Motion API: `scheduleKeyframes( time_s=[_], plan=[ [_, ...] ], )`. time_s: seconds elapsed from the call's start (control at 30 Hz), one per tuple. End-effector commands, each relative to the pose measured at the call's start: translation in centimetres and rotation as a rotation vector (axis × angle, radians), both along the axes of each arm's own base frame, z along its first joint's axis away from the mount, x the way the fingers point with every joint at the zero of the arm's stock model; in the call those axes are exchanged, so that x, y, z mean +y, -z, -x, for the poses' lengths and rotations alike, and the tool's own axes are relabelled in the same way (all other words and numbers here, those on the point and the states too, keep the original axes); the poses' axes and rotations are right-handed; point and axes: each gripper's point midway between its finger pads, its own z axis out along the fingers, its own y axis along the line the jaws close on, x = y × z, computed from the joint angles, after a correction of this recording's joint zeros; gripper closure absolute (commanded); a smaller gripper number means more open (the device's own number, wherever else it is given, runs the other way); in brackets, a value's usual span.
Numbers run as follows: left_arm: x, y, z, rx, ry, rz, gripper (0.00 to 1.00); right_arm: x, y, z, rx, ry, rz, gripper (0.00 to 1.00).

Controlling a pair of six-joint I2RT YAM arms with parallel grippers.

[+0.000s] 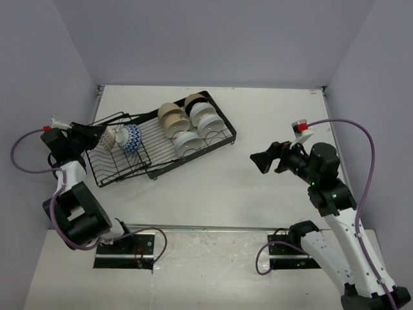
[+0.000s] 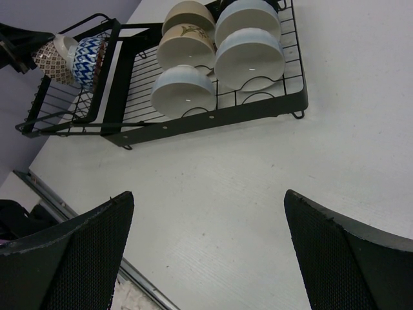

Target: Unload the bowls from the dish rack

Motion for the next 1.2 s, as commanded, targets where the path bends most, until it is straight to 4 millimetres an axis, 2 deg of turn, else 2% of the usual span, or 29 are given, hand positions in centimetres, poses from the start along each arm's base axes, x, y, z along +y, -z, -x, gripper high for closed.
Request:
scheduleKeyframes(
  time_s=[0.0, 0.53, 0.67, 0.73, 0.77, 0.8, 0.83, 0.87, 0.9, 0.93, 0.97, 1.03, 1.07, 1.13, 1.17],
  plan=[
    [2.3, -3.1, -0.3, -0.045, -0.082, -0.12, 1.0, -0.1, -1.9, 0.0, -0.064, -0.001, -0.003, 0.01],
    [2.7, -9.2, 0.6, -0.134, -0.127, -0.237, 1.0, -0.3, -1.9, -0.1, -0.074, 0.013, 0.003, 0.01],
    [2.1, -10.4, 0.6, -0.162, -0.093, -0.255, 1.0, -0.4, -1.8, -0.2, -0.071, 0.019, 0.002, 0.01],
    [0.9, -12.0, 0.7, -0.218, -0.04, -0.283, 1.0, -0.4, -1.8, -0.2, -0.069, 0.023, 0.001, 0.01],
    [0.2, -13.8, 0.6, -0.257, -0.016, -0.314, 1.0, -0.4, -1.8, -0.3, -0.068, 0.027, -0.001, 0.01],
    [-1.5, -14.5, 0.5, -0.269, 0.028, -0.358, 1.0, -0.5, -1.9, -0.3, -0.067, 0.032, -0.004, 0.01],
    [-4.1, -16.9, 0.0, -0.317, 0.086, -0.407, 1.0, -0.7, -2.0, -0.4, -0.07, 0.048, -0.007, 0.01],
    [-5.4, -17.9, -0.1, -0.326, 0.096, -0.449, 1.0, -0.8, -2.0, -0.5, -0.07, 0.058, -0.009, 0.01],
    [-5.7, -18.1, 0.1, -0.294, 0.075, -0.517, 1.0, -0.9, -2.1, -0.5, -0.072, 0.068, -0.012, 0.01],
    [-6.8, -18.8, 0.2, -0.305, 0.091, -0.542, 1.0, -1.1, -2.3, -0.5, -0.078, 0.078, -0.015, 0.01],
    [-8.7, -20.2, 0.3, -0.34, 0.128, -0.558, 1.0, -1.4, -2.3, -0.6, -0.079, 0.099, -0.017, 0.01],
    [-10.5, -21.0, 0.6, -0.367, 0.183, -0.587, 1.0, -1.7, -2.5, -0.6, -0.085, 0.121, -0.019, 0.01],
    [-12.7, -21.9, 0.8, -0.403, 0.24, -0.611, 1.0, -1.9, -2.5, -0.6, -0.087, 0.132, -0.021, 0.01],
    [-15.6, -22.5, 1.5, -0.45, 0.324, -0.641, 1.0, -2.6, -2.9, -0.9, -0.092, 0.182, -0.028, 0.01],
    [-19.5, -22.6, 2.3, -0.508, 0.441, -0.675, 1.0, -2.9, -3.2, -1.1, -0.093, 0.207, -0.036, 0.01]
  ],
)
